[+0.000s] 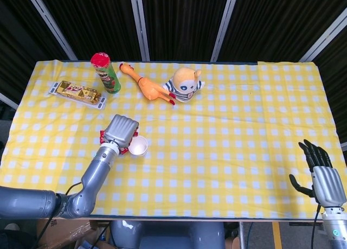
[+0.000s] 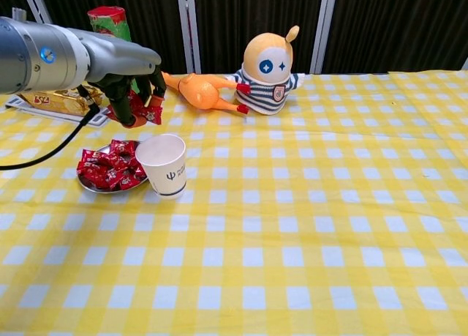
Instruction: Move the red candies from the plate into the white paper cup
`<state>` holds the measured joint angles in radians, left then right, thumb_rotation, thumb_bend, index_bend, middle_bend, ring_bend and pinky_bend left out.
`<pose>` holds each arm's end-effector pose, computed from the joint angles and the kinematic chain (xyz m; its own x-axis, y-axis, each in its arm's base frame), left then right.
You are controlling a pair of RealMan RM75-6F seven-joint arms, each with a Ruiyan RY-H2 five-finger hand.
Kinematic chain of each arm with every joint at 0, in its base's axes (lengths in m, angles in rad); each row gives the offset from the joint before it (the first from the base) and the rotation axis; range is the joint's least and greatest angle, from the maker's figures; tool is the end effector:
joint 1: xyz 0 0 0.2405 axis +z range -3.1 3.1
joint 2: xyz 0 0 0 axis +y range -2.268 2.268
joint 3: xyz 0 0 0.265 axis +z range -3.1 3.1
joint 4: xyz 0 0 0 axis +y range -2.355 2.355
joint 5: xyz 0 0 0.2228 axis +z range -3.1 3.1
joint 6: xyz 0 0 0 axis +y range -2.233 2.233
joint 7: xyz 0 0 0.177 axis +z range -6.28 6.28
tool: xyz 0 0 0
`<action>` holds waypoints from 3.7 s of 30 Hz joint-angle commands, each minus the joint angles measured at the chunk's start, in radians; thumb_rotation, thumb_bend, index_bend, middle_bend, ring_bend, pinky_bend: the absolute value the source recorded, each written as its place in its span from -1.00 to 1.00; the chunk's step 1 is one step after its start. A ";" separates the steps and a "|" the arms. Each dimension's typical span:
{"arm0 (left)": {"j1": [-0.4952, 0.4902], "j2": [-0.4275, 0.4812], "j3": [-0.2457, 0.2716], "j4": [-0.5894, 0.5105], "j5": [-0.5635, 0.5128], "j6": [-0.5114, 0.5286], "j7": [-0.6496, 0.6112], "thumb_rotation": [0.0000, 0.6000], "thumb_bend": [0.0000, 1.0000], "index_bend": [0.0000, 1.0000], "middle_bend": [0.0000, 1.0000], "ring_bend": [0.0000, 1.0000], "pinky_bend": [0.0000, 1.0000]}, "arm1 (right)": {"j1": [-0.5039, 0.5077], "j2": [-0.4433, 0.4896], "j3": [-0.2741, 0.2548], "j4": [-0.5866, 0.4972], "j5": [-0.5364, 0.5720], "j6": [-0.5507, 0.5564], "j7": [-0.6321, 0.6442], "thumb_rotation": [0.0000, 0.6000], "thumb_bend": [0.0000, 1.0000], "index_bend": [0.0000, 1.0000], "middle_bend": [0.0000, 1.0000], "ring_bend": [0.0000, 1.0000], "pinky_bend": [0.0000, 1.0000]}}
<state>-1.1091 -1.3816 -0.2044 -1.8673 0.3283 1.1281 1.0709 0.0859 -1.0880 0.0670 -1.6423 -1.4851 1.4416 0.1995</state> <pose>-0.0621 0.3885 -0.0058 0.7394 0.2850 0.6099 0.6729 -0.3438 -0.6551 -0.3233 -0.2195 0.1553 0.2032 -0.0274 0.9788 -0.9791 0.0073 0.2035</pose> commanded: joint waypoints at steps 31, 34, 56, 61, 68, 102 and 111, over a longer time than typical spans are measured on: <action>-0.145 -0.064 0.071 0.030 -0.156 0.014 0.067 1.00 -0.07 0.05 0.26 0.76 0.77 | -0.002 -0.002 0.004 0.003 -0.006 0.011 0.011 1.00 -0.18 -1.00 -1.00 -1.00 -1.00; -0.152 -0.070 0.071 0.037 -0.166 0.012 0.066 1.00 -0.07 0.04 0.25 0.76 0.77 | -0.002 -0.001 0.004 0.002 -0.006 0.011 0.012 1.00 -0.18 -1.00 -1.00 -1.00 -1.00; -0.174 -0.101 0.081 0.055 -0.159 0.021 0.052 1.00 -0.09 -0.01 0.21 0.76 0.77 | -0.003 0.003 0.001 -0.004 -0.011 0.012 0.020 1.00 -0.18 -1.00 -1.00 -1.00 -1.00; -0.175 -0.103 0.084 0.057 -0.156 0.021 0.046 1.00 -0.15 -0.04 0.16 0.76 0.77 | -0.003 0.003 0.002 -0.004 -0.011 0.013 0.021 1.00 -0.18 -1.00 -1.00 -1.00 -1.00; -0.175 -0.105 0.087 0.060 -0.150 0.021 0.039 1.00 -0.17 -0.08 0.11 0.76 0.77 | -0.003 0.004 0.002 -0.003 -0.012 0.014 0.020 1.00 -0.18 -1.00 -1.00 -1.00 -1.00; -0.165 -0.095 0.082 0.043 -0.104 0.029 -0.006 1.00 -0.23 -0.26 -0.13 0.76 0.77 | -0.005 0.003 0.002 -0.002 -0.013 0.017 0.022 1.00 -0.18 -1.00 -1.00 -1.00 -1.00; -0.130 -0.055 0.073 -0.001 -0.073 0.050 -0.067 1.00 -0.24 -0.27 -0.14 0.76 0.77 | -0.005 0.004 0.003 -0.002 -0.013 0.018 0.022 1.00 -0.18 -1.00 -1.00 -1.00 -1.00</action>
<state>-1.2486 -1.4453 -0.1283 -1.8595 0.2473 1.1730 1.0178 0.0807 -1.0842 0.0697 -1.6445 -1.4981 1.4599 0.2217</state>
